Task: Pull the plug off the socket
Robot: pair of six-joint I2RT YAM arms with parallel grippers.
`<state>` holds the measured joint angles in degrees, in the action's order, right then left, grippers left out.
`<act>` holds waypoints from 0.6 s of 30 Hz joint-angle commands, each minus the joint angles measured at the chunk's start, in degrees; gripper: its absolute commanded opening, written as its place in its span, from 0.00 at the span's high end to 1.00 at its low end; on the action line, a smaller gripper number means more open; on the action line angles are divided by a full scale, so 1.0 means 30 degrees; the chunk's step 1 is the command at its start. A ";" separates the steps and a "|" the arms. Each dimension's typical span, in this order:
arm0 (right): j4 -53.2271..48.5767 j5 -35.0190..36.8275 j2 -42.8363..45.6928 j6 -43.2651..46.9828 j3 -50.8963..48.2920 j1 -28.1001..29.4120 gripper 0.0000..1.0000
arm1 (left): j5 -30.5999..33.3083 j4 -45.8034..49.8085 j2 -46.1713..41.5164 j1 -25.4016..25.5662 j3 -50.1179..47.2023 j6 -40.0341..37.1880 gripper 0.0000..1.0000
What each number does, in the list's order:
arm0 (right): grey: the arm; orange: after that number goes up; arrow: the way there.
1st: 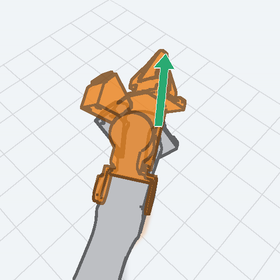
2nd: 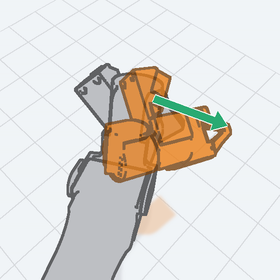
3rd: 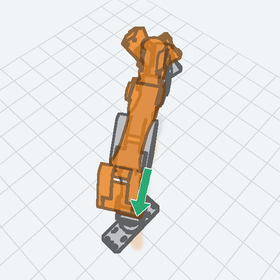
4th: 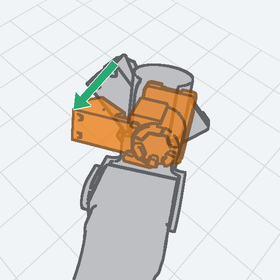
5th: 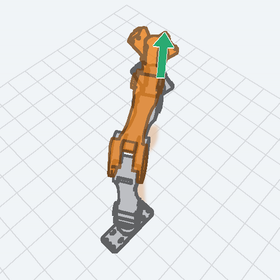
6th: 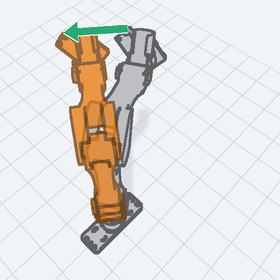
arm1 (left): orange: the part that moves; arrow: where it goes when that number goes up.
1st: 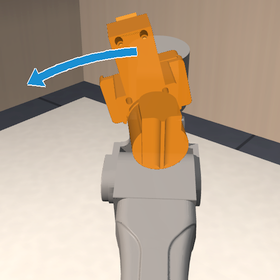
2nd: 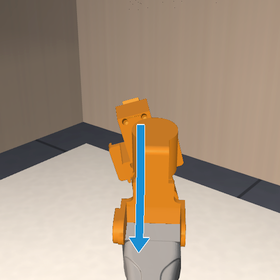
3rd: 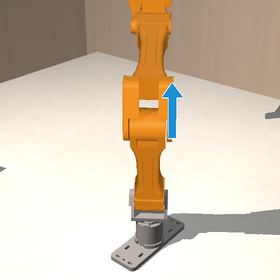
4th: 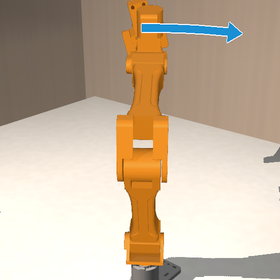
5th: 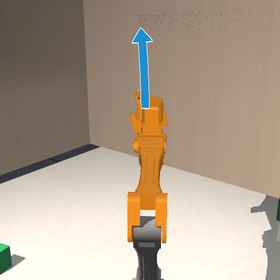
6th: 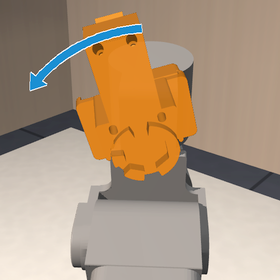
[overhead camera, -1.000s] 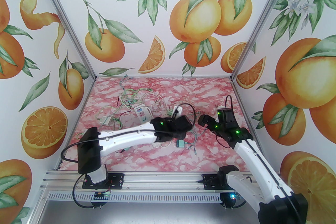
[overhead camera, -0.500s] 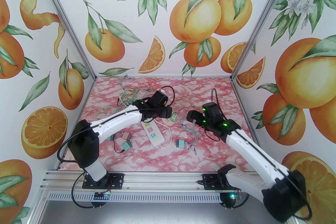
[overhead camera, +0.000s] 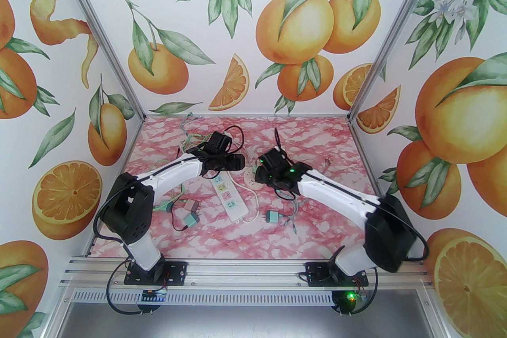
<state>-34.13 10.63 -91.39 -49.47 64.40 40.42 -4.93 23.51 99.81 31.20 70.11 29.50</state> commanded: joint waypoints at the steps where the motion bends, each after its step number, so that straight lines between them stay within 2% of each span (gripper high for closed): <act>1: -0.0786 0.0759 -0.1362 -0.0538 0.1240 0.0060 0.41 | -0.0624 -0.0900 -0.0118 -0.0284 -0.0634 0.0149 0.23; 9: -0.1524 0.1369 -0.3928 -0.0152 0.3118 -0.0136 0.45 | -0.0479 -0.0803 -0.0384 -0.0305 -0.0930 0.0302 0.23; 14: -0.1763 0.1161 -0.5137 0.0173 0.3989 -0.0620 0.57 | -0.0640 -0.0925 -0.0447 -0.0293 -0.0971 0.0341 0.23; 18: -0.1831 0.1110 -0.5496 0.0832 0.4334 -0.0932 0.60 | -0.1104 -0.1250 -0.0428 -0.0280 -0.0924 0.0520 0.24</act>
<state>-38.52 12.75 -106.78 -48.73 75.53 38.39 -6.61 21.74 99.81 30.39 67.79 30.11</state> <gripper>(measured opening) 0.406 0.766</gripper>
